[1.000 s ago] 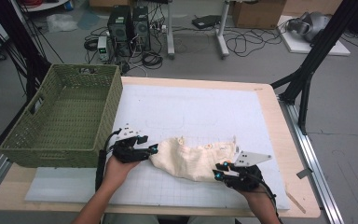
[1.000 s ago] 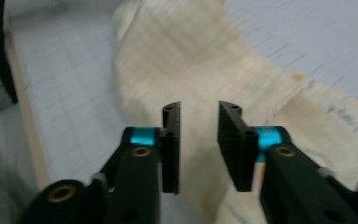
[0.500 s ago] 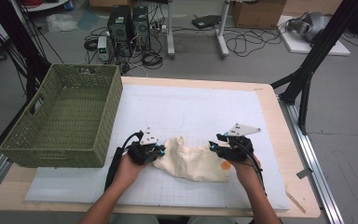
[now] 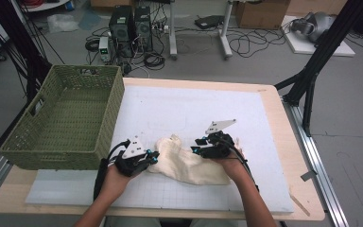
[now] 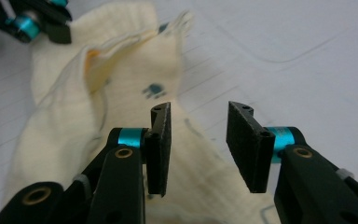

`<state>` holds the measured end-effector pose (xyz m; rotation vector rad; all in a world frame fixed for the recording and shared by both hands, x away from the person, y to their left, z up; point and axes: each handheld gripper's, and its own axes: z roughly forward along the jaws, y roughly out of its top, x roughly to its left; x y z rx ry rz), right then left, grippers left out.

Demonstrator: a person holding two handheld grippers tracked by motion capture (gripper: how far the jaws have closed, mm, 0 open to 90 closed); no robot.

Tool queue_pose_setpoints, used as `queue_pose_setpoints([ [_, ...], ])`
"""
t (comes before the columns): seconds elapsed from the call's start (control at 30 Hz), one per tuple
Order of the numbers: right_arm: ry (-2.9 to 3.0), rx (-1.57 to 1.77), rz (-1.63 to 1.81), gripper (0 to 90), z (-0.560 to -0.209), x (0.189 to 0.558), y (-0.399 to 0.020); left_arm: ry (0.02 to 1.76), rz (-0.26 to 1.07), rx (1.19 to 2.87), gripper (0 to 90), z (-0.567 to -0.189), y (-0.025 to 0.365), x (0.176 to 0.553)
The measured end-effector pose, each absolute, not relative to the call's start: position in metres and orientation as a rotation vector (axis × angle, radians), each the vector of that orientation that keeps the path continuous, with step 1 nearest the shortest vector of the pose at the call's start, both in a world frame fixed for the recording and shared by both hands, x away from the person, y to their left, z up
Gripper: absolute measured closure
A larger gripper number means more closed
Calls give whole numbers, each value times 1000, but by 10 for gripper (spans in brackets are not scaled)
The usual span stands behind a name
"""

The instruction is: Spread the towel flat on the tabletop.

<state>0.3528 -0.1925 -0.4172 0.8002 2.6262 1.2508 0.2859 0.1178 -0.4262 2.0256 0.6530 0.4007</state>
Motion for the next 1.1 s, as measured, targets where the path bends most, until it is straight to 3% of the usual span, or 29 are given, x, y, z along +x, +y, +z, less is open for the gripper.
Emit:
queue_pose_setpoints([
  [0.13, 2680, 755, 1219, 499, -424, 353, -180, 625, 404, 2048, 867, -424, 124, 277],
  [0.33, 2771, 656, 1117, 442, -439, 356, -148, 615, 399, 2056, 867, -425, 131, 269],
  [0.37, 2767, 650, 1109, 477, -439, 355, -145, 616, 397, 2055, 867, -426, 132, 268],
  [0.47, 2753, 582, 1023, 820, -435, 354, -145, 619, 399, 2055, 867, -426, 134, 268],
  [0.5, 2747, 564, 993, 881, -434, 354, -146, 620, 400, 2053, 867, -426, 134, 267],
  [0.9, 2454, 846, 840, 893, -413, 360, -195, 566, 424, 2064, 868, -426, 129, 268],
  [1.1, 2310, 918, 784, 892, -411, 365, -199, 576, 473, 2096, 854, -433, 113, 278],
])
